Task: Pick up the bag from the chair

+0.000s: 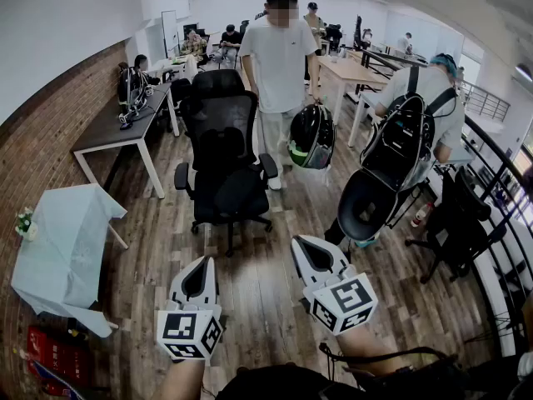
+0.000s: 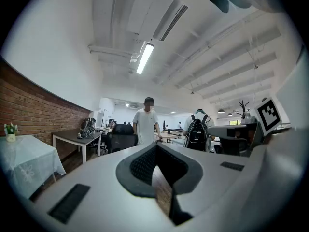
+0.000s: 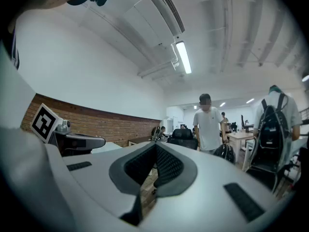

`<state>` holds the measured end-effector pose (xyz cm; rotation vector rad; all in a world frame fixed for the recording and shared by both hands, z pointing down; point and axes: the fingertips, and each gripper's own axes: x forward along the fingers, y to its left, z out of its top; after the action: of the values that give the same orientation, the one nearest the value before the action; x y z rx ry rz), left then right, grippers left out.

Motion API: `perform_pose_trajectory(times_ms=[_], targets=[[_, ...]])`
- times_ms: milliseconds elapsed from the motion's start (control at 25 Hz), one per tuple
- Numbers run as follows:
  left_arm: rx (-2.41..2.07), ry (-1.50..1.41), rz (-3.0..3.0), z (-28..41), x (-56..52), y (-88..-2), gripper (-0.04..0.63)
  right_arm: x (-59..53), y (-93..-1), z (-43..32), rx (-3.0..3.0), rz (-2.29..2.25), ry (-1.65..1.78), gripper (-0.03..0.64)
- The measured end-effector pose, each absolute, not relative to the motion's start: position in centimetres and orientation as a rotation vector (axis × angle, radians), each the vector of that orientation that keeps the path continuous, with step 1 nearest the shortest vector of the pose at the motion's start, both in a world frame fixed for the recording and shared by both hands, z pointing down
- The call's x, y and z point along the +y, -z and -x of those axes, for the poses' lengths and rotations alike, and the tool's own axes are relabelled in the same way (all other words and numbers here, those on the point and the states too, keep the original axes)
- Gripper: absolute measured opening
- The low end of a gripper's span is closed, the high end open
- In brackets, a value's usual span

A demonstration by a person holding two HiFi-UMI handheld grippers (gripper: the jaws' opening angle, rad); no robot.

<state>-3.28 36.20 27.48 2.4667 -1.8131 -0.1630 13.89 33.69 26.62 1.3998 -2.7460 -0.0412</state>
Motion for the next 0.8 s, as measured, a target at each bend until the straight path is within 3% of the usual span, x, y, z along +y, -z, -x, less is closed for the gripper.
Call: perform_pose_trajectory(times_ms=[800], targets=[[-1.770, 0.159, -2.481, 4.2, 37.2, -27.9, 0.009, 34.5, -26.7, -12.1, -2.750, -1.449, 0.011, 0.011]])
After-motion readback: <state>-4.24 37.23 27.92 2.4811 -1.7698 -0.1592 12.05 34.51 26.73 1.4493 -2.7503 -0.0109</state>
